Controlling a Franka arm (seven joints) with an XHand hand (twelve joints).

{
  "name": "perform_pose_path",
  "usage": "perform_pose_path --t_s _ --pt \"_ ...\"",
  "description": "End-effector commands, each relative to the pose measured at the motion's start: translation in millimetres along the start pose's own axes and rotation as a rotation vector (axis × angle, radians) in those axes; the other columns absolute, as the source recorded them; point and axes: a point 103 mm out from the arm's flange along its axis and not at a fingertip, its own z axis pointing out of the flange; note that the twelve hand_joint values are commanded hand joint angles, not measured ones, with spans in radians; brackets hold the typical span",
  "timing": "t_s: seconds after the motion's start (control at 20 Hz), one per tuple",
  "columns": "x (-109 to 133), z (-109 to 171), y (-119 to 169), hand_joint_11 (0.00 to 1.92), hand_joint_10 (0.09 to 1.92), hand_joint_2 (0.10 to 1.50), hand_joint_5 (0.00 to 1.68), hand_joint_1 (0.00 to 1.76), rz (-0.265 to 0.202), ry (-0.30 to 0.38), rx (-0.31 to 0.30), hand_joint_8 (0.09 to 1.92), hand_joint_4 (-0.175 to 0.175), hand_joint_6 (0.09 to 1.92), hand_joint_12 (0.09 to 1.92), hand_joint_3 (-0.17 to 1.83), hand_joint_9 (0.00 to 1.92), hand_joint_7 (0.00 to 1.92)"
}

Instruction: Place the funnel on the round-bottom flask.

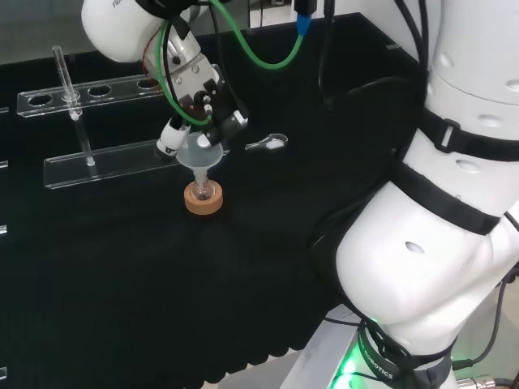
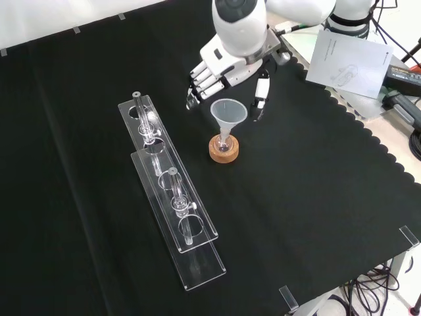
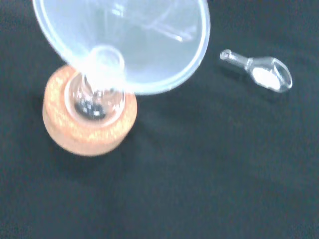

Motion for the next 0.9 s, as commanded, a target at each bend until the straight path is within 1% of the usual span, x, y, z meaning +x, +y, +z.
perform_pose_path --t_s 0.05,0.2,0.35,0.45,0.5,0.6,0.7,0.8,0.9 --pt "-29 -20 -12 0.20 0.74 0.74 0.08 0.39 0.008 0.019 -0.054 0.59 -0.036 0.09 1.44 0.09 0.21 0.02" --pt "-44 -23 -15 0.21 0.73 0.75 0.10 0.40 -0.006 0.038 -0.086 0.63 -0.036 0.09 1.44 0.09 0.26 0.04" --pt "-60 -22 -15 0.24 0.71 0.77 0.14 0.42 -0.004 0.072 -0.098 0.67 -0.037 0.09 1.42 0.10 0.35 0.14" --pt "-74 -19 -12 0.25 0.69 0.77 0.17 0.43 0.012 0.108 -0.094 0.69 -0.039 0.09 1.41 0.10 0.39 0.19" --pt "-82 -16 -11 0.26 0.68 0.78 0.18 0.43 0.015 0.115 -0.092 0.69 -0.039 0.09 1.40 0.10 0.41 0.20" --pt "-95 -11 -9 0.27 0.67 0.78 0.19 0.44 0.010 0.126 -0.111 0.69 -0.041 0.09 1.40 0.10 0.43 0.22" --pt "-108 -4 -6 0.29 0.66 0.78 0.20 0.44 0.016 0.155 -0.107 0.69 -0.041 0.09 1.39 0.10 0.45 0.24" --pt "-118 2 -1 0.30 0.65 0.78 0.21 0.44 0.015 0.162 -0.095 0.69 -0.041 0.09 1.38 0.11 0.46 0.25" --pt "-128 8 4 0.30 0.65 0.78 0.21 0.44 0.013 0.189 -0.091 0.69 -0.041 0.09 1.38 0.11 0.47 0.26"
